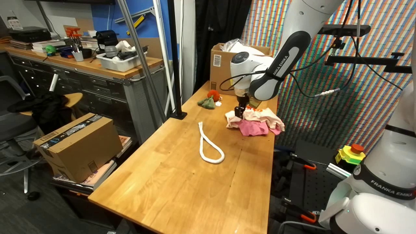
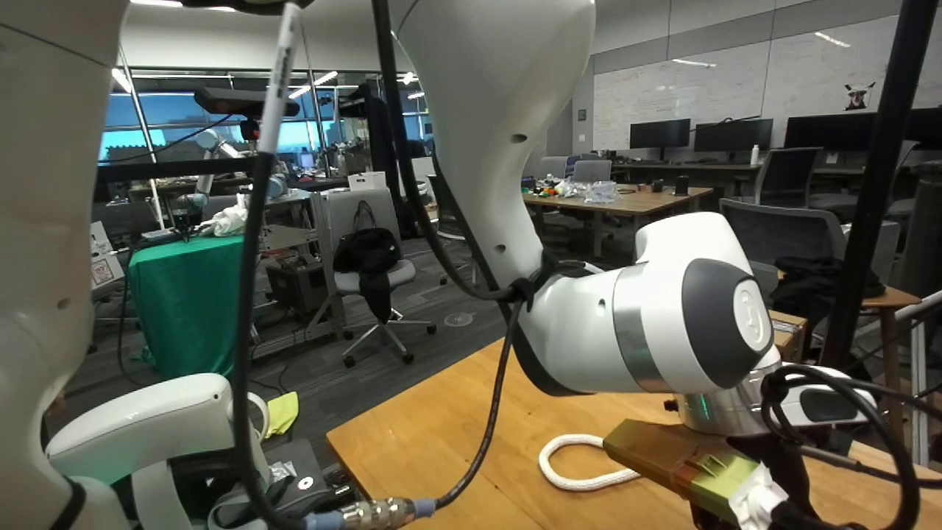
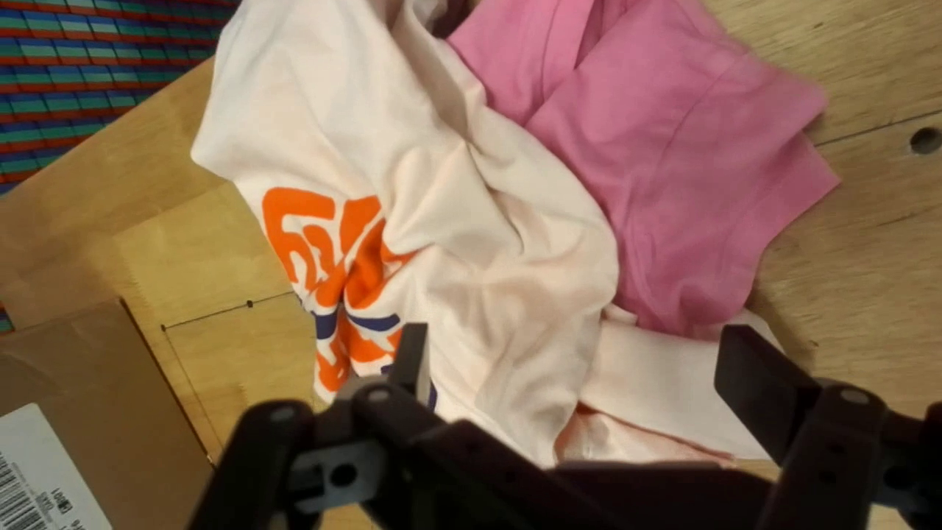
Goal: Move the radish to the right, move the pink and peach shirts to the right, move the peach shirt to the left
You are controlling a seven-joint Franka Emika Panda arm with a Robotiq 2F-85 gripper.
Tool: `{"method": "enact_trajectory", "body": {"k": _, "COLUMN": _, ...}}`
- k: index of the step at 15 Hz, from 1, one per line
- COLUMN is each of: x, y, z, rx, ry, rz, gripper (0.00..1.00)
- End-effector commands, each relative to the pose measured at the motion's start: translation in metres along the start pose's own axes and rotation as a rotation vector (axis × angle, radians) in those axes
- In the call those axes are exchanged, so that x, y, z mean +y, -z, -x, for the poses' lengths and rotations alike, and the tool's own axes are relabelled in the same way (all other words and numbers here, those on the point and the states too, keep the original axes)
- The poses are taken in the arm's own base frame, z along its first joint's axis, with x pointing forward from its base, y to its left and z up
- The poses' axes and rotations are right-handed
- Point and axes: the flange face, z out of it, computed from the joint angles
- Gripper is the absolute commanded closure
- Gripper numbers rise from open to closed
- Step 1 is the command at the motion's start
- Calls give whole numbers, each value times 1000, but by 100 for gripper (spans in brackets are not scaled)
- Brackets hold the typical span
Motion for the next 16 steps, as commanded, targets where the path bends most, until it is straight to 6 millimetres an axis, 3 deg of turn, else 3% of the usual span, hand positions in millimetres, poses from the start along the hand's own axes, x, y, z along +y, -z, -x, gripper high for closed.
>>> {"method": "enact_trajectory", "body": {"k": 1, "x": 2, "y": -8, "z": -14, "rx": 33, "ry": -6, "rz": 51, "gripper": 0}}
{"method": "enact_trajectory", "body": {"k": 12, "x": 29, "y": -27, "z": -41, "rx": 78, "ry": -59, "rz": 120, "gripper": 0}}
{"method": "enact_trajectory", "body": {"k": 16, "x": 26, "y": -42, "z": -40, "rx": 67, "ry": -75, "rz": 123, "gripper": 0}}
